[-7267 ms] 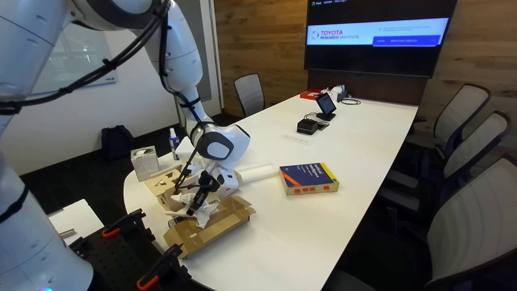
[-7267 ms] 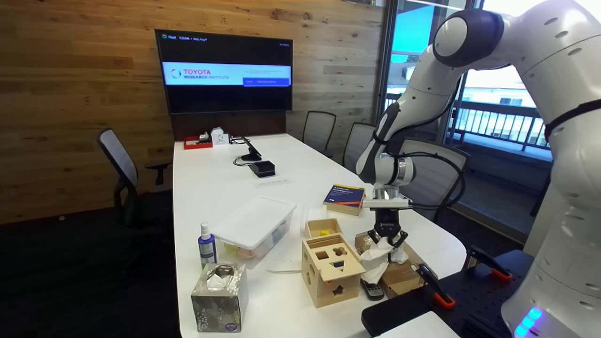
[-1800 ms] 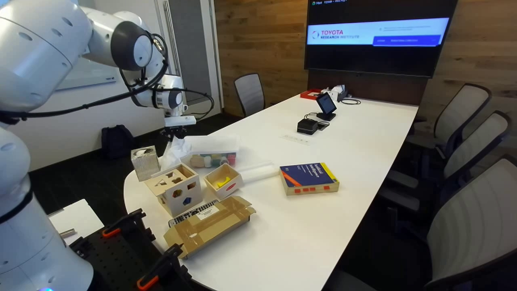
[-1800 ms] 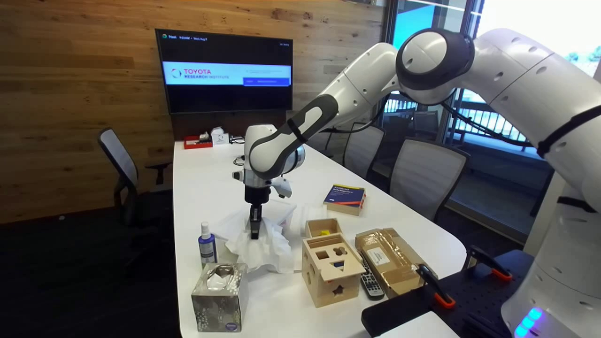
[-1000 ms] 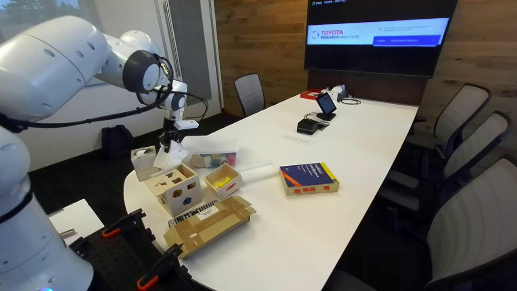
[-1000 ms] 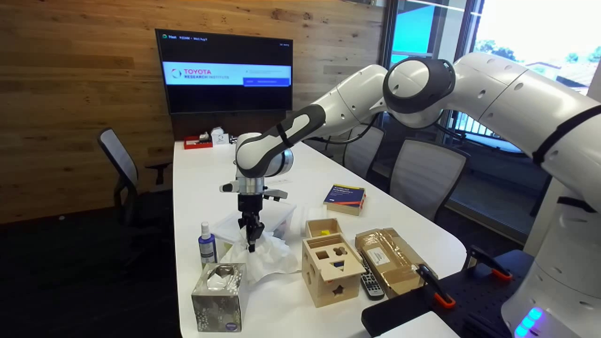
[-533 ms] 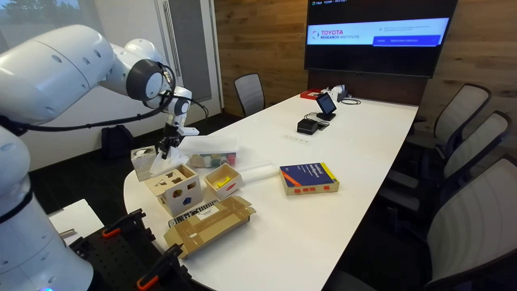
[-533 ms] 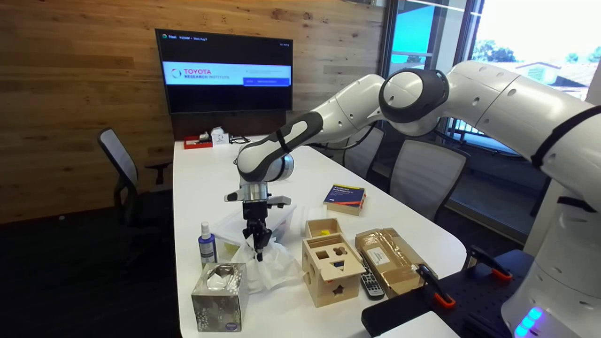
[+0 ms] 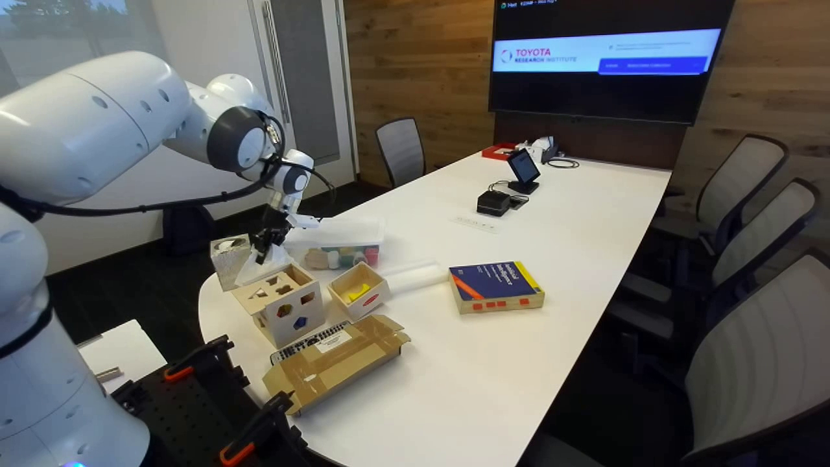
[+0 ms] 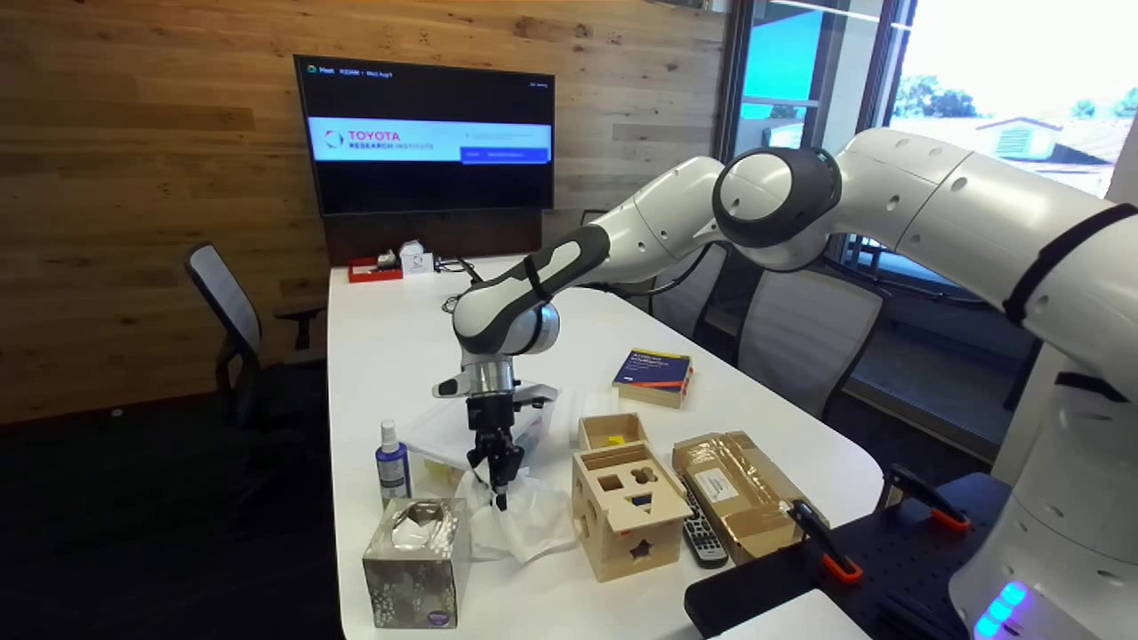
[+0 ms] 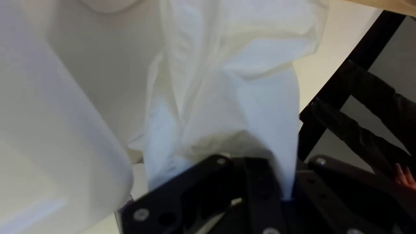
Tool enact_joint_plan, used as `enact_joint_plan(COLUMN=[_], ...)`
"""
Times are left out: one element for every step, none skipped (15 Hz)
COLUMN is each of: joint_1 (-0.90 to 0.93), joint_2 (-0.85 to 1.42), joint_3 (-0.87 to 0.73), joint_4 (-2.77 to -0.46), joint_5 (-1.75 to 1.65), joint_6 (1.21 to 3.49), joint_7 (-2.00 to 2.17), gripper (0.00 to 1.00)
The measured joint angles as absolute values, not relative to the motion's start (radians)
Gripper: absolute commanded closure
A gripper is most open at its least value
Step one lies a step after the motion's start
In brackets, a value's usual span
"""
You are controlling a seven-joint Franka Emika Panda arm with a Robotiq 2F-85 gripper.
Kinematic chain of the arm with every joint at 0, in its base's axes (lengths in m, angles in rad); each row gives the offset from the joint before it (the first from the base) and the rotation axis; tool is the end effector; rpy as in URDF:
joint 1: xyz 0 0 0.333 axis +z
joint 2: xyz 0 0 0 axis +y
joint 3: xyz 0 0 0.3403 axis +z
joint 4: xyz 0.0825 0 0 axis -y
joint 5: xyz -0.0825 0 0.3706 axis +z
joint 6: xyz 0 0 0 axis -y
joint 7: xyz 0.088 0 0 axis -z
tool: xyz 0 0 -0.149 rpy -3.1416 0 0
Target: Wipe the cardboard box with the napkin
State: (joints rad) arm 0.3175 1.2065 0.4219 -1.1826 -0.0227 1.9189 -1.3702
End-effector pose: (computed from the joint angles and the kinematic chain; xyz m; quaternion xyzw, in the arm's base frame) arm 0.5512 0.4199 0.0352 -0.5400 -0.7941 0.1131 0.2549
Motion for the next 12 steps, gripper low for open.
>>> enact_joint_plan(joint_1=[0.315,0.311,0.308,0.306,0.304,0.304,0.303,0.302,0.302,0.302,0.302,0.302], joint_2=[1.212,1.218,1.224,1.231,1.240,1.249,1.259,1.269,1.279,1.289,1.299,1.309], joint_3=[0.422,0.422,0.422,0.422,0.422,0.421,0.421,0.421,0.421,0.421,0.421,0.421], joint_4=[-1.176,-1.169,-1.160,-1.149,-1.134,-1.116,-1.098,-1.079,-1.059,-1.040,-1.021,-1.002], joint_5=[-0.015,-0.008,-0.003,0.003,0.008,0.014,0.020,0.025,0.029,0.032,0.034,0.035], joint_6=[1.907,1.895,1.879,1.854,1.823,1.787,1.751,1.719,1.689,1.667,1.651,1.637], joint_7=[-1.383,-1.393,-1.403,-1.412,-1.413,-1.413,-1.413,-1.413,-1.413,-1.413,-1.413,-1.413], gripper=[1.00,1.00,1.00,1.00,1.00,1.00,1.00,0.74,0.73,0.67,0.60,0.53])
